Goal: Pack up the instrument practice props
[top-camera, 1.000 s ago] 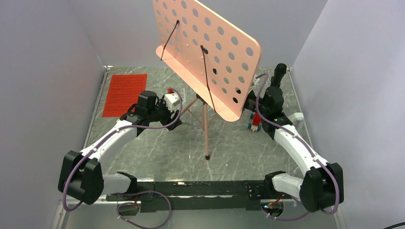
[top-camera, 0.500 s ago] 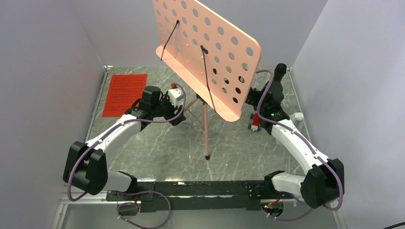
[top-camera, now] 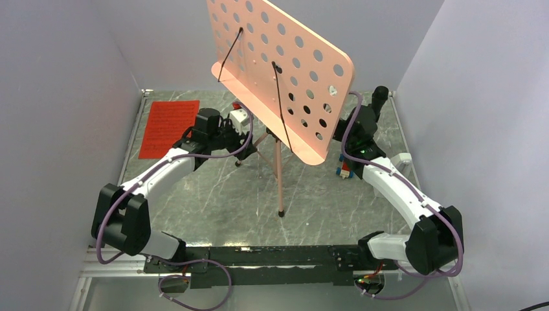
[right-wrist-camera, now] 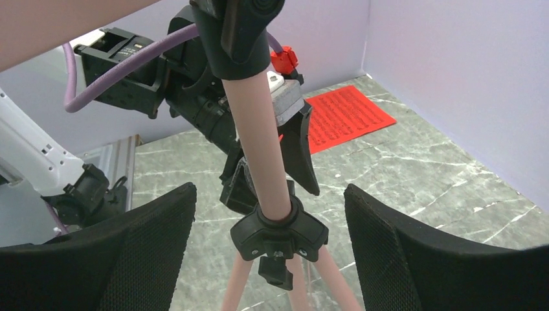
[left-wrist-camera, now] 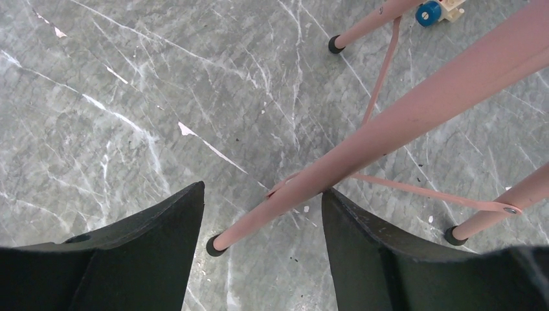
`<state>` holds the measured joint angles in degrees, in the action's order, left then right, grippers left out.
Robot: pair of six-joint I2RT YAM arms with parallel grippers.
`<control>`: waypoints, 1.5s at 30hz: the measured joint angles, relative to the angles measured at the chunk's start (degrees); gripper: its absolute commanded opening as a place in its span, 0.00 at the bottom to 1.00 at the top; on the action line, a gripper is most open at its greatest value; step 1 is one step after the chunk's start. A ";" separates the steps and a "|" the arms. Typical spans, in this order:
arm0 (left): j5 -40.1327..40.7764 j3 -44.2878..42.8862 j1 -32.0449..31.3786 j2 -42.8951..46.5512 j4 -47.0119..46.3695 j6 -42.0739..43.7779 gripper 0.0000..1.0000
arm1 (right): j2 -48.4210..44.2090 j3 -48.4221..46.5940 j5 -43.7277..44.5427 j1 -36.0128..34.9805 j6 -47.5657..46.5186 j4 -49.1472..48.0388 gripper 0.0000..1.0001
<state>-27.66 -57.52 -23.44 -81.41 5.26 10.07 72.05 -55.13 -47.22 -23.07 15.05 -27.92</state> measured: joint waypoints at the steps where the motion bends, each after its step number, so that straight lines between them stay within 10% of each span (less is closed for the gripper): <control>1: -0.07 0.00 0.00 -0.09 0.00 -0.17 0.71 | 0.00 0.00 0.28 0.00 -0.20 0.22 0.84; 26: -5.62 -1.92 -1.14 -4.02 -1.53 -2.43 0.60 | 3.34 -3.10 2.47 -1.14 0.37 0.87 0.74; 31: -6.49 -2.62 -1.22 -4.48 -1.51 -2.45 0.49 | 6.12 -4.72 3.26 -3.19 1.38 0.85 0.51; 38: -9.14 -2.64 -1.51 -4.46 -1.86 1.07 0.07 | 8.76 -7.28 3.54 -4.90 -0.90 0.02 0.00; 45: -12.70 -4.48 -2.71 -3.32 5.07 4.44 0.01 | 11.69 -11.78 6.36 -4.02 2.58 3.74 0.00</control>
<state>-40.36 -62.00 -26.15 -84.73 10.33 14.50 83.74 -66.92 -40.86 -27.09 17.63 -24.18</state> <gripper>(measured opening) 0.164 0.210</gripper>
